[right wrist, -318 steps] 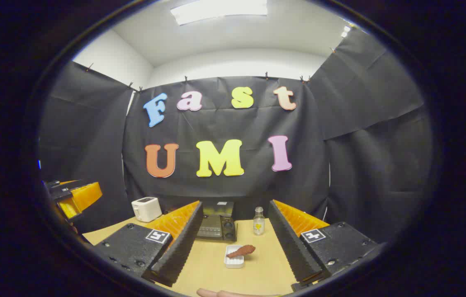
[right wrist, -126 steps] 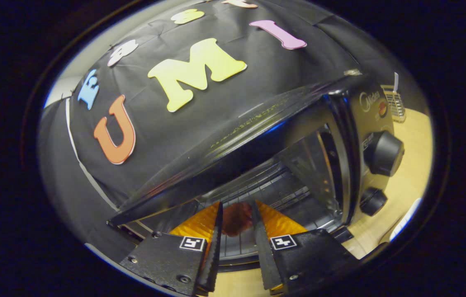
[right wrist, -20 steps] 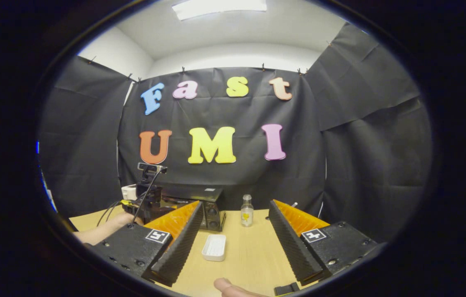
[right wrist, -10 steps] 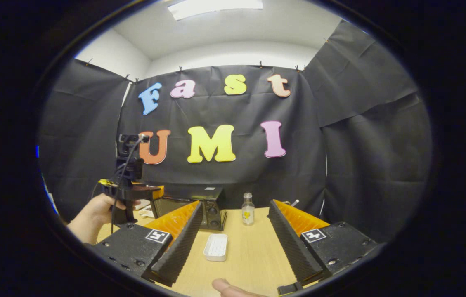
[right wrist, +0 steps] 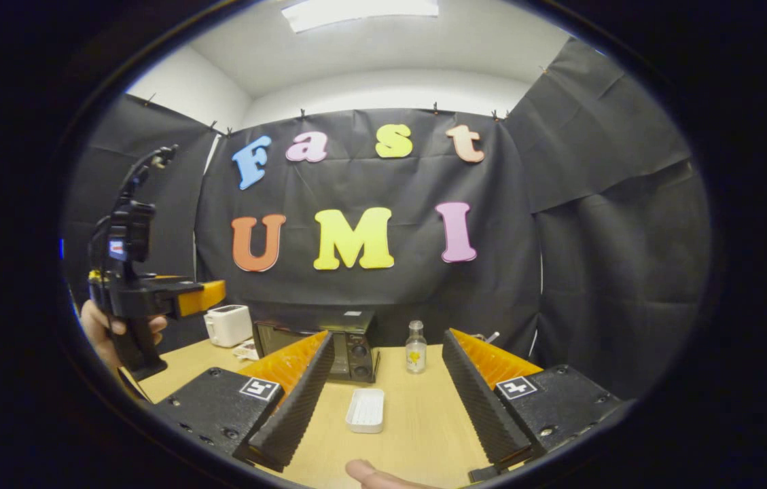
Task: Open the electric oven with the left hand, put the food in, and close the electric oven.
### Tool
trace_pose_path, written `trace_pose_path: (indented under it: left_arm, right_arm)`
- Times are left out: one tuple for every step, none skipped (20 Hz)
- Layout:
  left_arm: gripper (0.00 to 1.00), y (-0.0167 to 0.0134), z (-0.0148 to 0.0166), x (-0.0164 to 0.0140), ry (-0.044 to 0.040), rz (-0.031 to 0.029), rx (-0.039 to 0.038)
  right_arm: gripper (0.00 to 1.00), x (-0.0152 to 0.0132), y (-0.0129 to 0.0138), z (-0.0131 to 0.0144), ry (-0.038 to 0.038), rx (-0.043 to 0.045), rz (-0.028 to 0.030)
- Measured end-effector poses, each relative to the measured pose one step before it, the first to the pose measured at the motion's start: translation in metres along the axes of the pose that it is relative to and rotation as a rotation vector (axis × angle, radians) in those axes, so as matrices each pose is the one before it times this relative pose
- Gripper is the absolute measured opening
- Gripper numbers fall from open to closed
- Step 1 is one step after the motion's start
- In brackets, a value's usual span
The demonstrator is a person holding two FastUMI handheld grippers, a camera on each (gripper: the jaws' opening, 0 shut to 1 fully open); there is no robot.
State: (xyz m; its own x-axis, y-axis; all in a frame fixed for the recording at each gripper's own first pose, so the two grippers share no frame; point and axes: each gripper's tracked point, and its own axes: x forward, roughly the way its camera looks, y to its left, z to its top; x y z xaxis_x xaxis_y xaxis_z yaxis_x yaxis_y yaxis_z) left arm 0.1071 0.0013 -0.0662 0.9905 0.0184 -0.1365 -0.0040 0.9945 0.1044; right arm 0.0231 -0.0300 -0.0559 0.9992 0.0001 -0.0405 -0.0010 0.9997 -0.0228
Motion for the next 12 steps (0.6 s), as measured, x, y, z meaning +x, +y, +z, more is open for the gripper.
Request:
trace_pose_path:
  left_arm:
    - [0.97, 0.00567, 0.00291, -0.01173, -0.01658, 0.01289, -0.00573]
    - [0.97, 0.00239, -0.00035, -0.01049, -0.00503, 0.00183, -0.01113]
    - [0.97, 0.00314, -0.00165, -0.00993, -0.00451, 0.00406, -0.00836]
    - [0.97, 0.00443, -0.00204, -0.01096, -0.00410, 0.00562, -0.00800]
    - [0.97, 0.00276, -0.00299, -0.00950, -0.00519, 0.00051, -0.00580]
    - [0.97, 0.00278, -0.00325, -0.01055, -0.00267, 0.00500, -0.00543]
    - [0.97, 0.00134, -0.00562, -0.01074, 0.00142, -0.00536, -0.00100]
    - [0.97, -0.00186, -0.00563, -0.00966, 0.00891, -0.01108, -0.00876]
    - [0.96, -0.00195, -0.00582, -0.00824, 0.01081, -0.00948, -0.02155]
    - [0.97, 0.00041, -0.00012, -0.00610, 0.00428, 0.00653, -0.03294]
    - [0.97, -0.00270, 0.00102, -0.00348, -0.00386, -0.00590, -0.01919]
    - [0.96, -0.00423, 0.00041, -0.00250, -0.00297, -0.01633, 0.00163]
  right_arm:
    - [0.96, 0.00023, 0.00391, 0.00135, -0.00350, -0.00512, 0.00309]
    - [0.96, -0.00099, -0.00037, 0.00254, -0.01240, 0.00945, -0.01160]
    - [1.00, -0.00102, -0.00120, 0.00431, -0.02036, 0.01574, -0.01442]
    - [1.00, -0.00107, 0.00192, 0.00364, -0.01882, 0.00787, -0.00455]
    - [1.00, -0.00109, 0.00173, 0.00014, -0.00275, -0.00251, 0.00073]
    - [0.96, -0.00148, 0.00024, -0.00142, 0.00280, -0.00419, 0.00048]
    - [0.96, -0.00147, 0.00073, -0.00041, 0.00213, -0.00320, 0.00480]
    - [1.00, -0.00177, 0.00134, 0.00007, 0.00097, -0.00069, 0.00710]
    - [1.00, -0.00171, -0.00010, 0.00090, 0.00389, -0.00241, 0.00380]
    - [0.96, -0.00144, -0.00199, 0.00127, 0.00392, -0.00224, -0.00564]
    - [1.00, -0.00130, -0.00380, 0.00038, 0.00508, -0.00450, -0.00726]
    - [1.00, -0.00358, -0.00230, 0.00206, 0.00551, -0.00666, -0.00388]
